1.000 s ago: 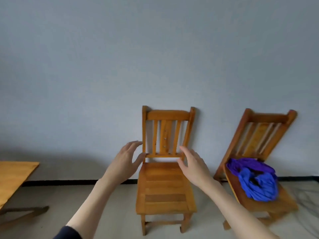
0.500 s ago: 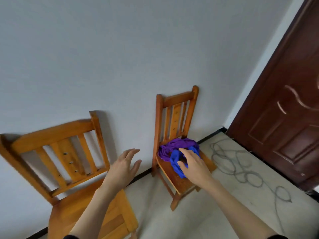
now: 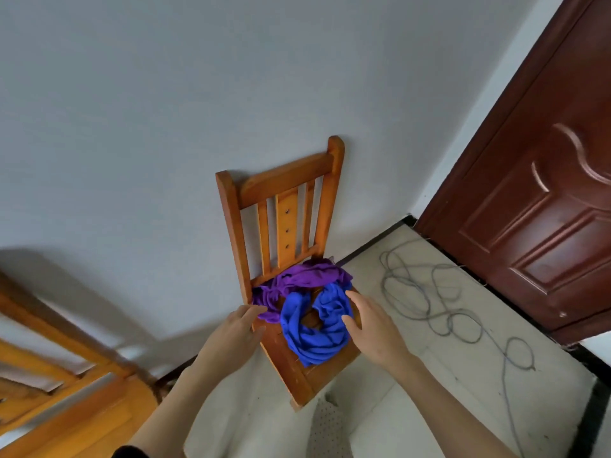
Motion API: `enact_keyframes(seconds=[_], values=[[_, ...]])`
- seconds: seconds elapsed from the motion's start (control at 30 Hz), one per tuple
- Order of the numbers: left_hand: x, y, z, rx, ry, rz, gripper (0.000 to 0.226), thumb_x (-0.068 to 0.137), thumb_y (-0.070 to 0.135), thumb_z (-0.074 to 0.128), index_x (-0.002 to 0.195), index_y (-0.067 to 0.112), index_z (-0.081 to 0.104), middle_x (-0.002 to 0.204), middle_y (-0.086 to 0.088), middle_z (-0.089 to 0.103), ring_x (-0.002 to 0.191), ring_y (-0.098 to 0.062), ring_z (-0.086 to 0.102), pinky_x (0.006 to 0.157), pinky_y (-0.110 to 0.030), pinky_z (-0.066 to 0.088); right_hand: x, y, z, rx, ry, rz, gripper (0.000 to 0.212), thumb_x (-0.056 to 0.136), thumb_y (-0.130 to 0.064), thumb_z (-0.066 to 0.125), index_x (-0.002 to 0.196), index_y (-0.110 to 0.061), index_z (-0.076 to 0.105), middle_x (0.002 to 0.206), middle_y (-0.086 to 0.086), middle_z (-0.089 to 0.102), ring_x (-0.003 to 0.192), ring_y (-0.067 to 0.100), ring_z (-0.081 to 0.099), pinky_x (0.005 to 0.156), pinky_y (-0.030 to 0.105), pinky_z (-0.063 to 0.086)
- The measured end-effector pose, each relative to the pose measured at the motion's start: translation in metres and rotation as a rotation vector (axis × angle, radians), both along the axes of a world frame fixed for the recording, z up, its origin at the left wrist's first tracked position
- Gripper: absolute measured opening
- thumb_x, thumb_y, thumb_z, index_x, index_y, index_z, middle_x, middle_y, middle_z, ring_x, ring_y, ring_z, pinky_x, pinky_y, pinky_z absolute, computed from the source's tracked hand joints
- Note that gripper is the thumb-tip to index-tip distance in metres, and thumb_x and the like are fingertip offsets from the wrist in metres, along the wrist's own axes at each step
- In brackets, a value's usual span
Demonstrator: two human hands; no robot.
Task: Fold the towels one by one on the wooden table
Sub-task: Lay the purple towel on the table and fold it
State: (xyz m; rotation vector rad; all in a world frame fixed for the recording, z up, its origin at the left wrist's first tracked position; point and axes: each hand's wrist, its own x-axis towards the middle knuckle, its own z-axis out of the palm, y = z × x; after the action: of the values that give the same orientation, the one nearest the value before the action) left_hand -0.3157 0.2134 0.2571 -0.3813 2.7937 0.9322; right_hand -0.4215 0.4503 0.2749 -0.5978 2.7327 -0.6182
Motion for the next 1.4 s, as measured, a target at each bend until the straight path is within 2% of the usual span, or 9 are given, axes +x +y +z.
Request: enact_keyframes(seconds=[0.33,0.57,0.73,0.87,1.0,1.1,1.17,1.27,1.4], values=[[-0.18,0.02,-0.094,0.063,-0.216,0.171,0.042,0.096,0.024,0.046,0.137,0.022,0.042,0.136,-0.003,0.045,0.114,-0.021,0.052,0.096,-0.028,0.037,-0.195,0.002,-0.104,0.123,-0.137,0.2,0.053,0.096,-0.033,0.044,0.144,-0.018,0.028,0.139,0.002,0.045,0.127,0.02,0.043,0.102,0.033,0.037],[-0.198,0.031,-0.181,0.097,-0.32,0.232,0.038,0.094,0.023,0.047,0.132,0.022,0.048,0.134,0.0,0.048,0.123,-0.018,0.047,0.101,-0.025,0.033,-0.274,-0.047,-0.195,0.25,-0.19,0.35,0.048,0.098,-0.031,0.041,0.142,-0.015,0.032,0.138,0.006,0.047,0.127,0.023,0.043,0.099,0.038,0.041],[-0.205,0.026,-0.231,0.115,-0.347,0.273,0.037,0.096,0.026,0.045,0.133,0.024,0.047,0.134,0.003,0.048,0.123,-0.018,0.046,0.102,-0.028,0.034,-0.306,-0.082,-0.251,0.274,-0.143,0.373,0.046,0.099,-0.033,0.038,0.14,-0.013,0.035,0.139,0.008,0.046,0.128,0.026,0.042,0.1,0.04,0.038],[-0.216,0.027,-0.253,0.126,-0.305,0.281,0.036,0.095,0.025,0.047,0.131,0.02,0.05,0.132,0.001,0.05,0.121,-0.018,0.049,0.098,-0.027,0.036,-0.319,-0.103,-0.291,0.42,-0.168,0.469,0.057,0.098,-0.04,0.036,0.146,-0.014,0.022,0.151,0.006,0.03,0.141,0.024,0.023,0.112,0.049,0.019],[-0.219,0.023,-0.261,0.127,-0.268,0.293,0.036,0.094,0.023,0.047,0.13,0.019,0.051,0.132,0.002,0.05,0.121,-0.018,0.049,0.097,-0.026,0.036,-0.315,-0.116,-0.307,0.474,-0.081,0.473,0.028,0.095,-0.025,0.043,0.119,-0.017,0.057,0.12,0.005,0.061,0.117,0.025,0.049,0.103,0.039,0.028],[-0.216,0.022,-0.259,0.125,-0.275,0.29,0.037,0.095,0.021,0.046,0.132,0.019,0.049,0.133,0.001,0.05,0.122,-0.017,0.048,0.098,-0.025,0.035,-0.303,-0.112,-0.303,0.393,-0.002,0.462,0.024,0.094,-0.016,0.039,0.101,-0.017,0.062,0.104,0.003,0.065,0.103,0.025,0.055,0.088,0.035,0.035],[-0.215,0.023,-0.255,0.132,-0.295,0.277,0.038,0.095,0.021,0.045,0.133,0.02,0.047,0.134,0.002,0.049,0.123,-0.017,0.047,0.099,-0.025,0.035,-0.301,-0.109,-0.298,0.325,0.011,0.435,0.023,0.095,-0.019,0.04,0.11,-0.016,0.057,0.111,0.003,0.06,0.108,0.024,0.053,0.088,0.036,0.037],[-0.219,0.02,-0.253,0.133,-0.268,0.268,0.037,0.095,0.022,0.044,0.132,0.021,0.048,0.135,0.004,0.048,0.123,-0.015,0.046,0.099,-0.026,0.036,-0.311,-0.115,-0.3,0.388,-0.049,0.467,0.046,0.094,-0.028,0.048,0.137,-0.014,0.037,0.138,0.006,0.044,0.129,0.025,0.039,0.102,0.042,0.034],[-0.22,0.017,-0.261,0.133,-0.204,0.308,0.036,0.093,0.017,0.047,0.129,0.02,0.053,0.131,0.003,0.051,0.119,-0.016,0.05,0.095,-0.025,0.038,-0.308,-0.123,-0.315,0.554,-0.026,0.558,0.028,0.093,-0.019,0.048,0.12,-0.014,0.055,0.124,0.006,0.056,0.121,0.026,0.046,0.103,0.04,0.031]])
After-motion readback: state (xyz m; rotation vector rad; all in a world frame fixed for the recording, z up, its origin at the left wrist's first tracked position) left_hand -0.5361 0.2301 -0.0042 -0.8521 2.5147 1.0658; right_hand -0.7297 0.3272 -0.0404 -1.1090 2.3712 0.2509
